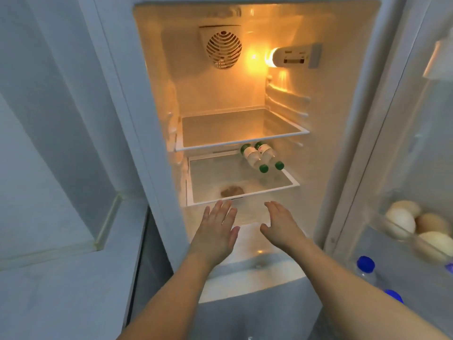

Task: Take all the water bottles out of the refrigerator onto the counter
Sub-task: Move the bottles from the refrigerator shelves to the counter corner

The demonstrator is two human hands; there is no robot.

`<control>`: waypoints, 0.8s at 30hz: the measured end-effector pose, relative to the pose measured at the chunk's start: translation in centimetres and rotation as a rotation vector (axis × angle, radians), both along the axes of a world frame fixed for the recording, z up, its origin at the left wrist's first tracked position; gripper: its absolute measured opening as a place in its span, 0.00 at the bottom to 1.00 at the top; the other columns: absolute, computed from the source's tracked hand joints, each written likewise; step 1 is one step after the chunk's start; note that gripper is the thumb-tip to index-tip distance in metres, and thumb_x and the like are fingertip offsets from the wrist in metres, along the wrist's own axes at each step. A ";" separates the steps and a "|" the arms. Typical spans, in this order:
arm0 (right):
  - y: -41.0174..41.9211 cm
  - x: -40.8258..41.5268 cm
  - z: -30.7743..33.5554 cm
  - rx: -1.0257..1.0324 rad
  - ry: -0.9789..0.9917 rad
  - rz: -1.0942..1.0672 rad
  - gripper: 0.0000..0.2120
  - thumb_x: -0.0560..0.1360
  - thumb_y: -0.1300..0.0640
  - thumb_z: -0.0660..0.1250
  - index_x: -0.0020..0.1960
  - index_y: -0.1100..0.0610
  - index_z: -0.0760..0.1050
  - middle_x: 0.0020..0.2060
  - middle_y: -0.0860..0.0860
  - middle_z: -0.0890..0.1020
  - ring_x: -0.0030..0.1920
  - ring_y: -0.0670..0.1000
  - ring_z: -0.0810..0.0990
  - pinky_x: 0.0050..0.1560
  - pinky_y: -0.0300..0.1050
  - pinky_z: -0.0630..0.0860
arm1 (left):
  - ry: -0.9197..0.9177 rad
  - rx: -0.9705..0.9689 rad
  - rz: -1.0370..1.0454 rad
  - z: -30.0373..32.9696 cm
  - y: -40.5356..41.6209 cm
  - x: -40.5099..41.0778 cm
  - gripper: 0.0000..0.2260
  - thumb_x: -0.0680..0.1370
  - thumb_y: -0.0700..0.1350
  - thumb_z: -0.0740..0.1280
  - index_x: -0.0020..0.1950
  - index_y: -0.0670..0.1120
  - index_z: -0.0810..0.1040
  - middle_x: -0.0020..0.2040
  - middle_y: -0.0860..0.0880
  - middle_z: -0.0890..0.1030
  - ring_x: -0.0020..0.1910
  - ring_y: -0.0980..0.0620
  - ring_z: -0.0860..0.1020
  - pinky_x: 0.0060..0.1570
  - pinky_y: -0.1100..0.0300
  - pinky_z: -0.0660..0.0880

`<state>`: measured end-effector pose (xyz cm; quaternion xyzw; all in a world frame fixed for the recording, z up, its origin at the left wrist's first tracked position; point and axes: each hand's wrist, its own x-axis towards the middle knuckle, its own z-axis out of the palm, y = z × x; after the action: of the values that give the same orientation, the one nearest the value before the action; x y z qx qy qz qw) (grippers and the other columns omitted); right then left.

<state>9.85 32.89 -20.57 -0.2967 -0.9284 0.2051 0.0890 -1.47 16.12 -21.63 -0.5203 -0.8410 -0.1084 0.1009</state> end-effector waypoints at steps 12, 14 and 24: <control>14.5 -9.7 0.7 -0.325 0.406 -0.347 0.29 0.74 0.59 0.65 0.73 0.61 0.63 0.69 0.57 0.69 0.69 0.58 0.68 0.68 0.51 0.67 | 0.086 -0.176 -0.025 2.4 14.3 -9.8 0.23 0.83 0.51 0.55 0.77 0.49 0.58 0.80 0.48 0.56 0.78 0.45 0.53 0.75 0.46 0.55; 16.4 -11.3 0.1 -0.321 0.408 -0.369 0.27 0.74 0.59 0.65 0.71 0.60 0.64 0.66 0.57 0.71 0.67 0.59 0.69 0.66 0.52 0.68 | 0.075 -0.237 -0.027 2.7 16.3 -11.6 0.24 0.82 0.50 0.56 0.78 0.49 0.57 0.80 0.47 0.54 0.78 0.44 0.52 0.75 0.46 0.55; 20.2 -16.6 -2.2 -0.232 0.302 -0.484 0.29 0.77 0.52 0.62 0.76 0.54 0.57 0.72 0.54 0.66 0.72 0.56 0.63 0.70 0.52 0.59 | 0.162 -0.334 -0.086 3.6 23.9 -16.8 0.33 0.78 0.40 0.59 0.80 0.51 0.49 0.81 0.49 0.49 0.79 0.46 0.51 0.76 0.48 0.54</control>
<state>-6.75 53.10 -22.80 -0.4838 -0.7773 0.3243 0.2376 -18.24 39.98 -18.03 -0.5724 -0.8134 0.0706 0.0758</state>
